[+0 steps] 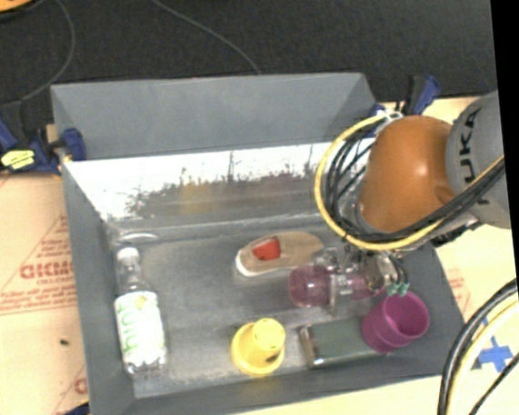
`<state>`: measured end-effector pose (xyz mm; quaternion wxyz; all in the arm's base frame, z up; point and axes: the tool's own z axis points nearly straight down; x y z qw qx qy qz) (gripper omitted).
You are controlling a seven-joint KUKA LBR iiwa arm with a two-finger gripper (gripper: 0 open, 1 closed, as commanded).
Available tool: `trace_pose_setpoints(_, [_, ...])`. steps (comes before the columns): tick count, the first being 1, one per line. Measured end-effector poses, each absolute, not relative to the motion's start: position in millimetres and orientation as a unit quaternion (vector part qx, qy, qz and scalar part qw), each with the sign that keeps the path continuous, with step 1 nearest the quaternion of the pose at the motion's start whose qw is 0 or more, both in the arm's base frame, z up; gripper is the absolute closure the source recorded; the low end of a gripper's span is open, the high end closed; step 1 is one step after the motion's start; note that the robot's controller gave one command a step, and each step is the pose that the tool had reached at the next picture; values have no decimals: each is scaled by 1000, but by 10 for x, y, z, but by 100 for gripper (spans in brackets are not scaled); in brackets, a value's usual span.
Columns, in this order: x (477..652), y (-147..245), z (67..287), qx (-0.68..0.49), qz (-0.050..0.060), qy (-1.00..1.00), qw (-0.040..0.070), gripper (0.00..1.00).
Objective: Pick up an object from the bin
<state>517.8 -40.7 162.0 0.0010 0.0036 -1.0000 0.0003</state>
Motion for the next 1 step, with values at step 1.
trace_pose_setpoints(1, [5261,-428,1792,4,1,-1000,-4,100])
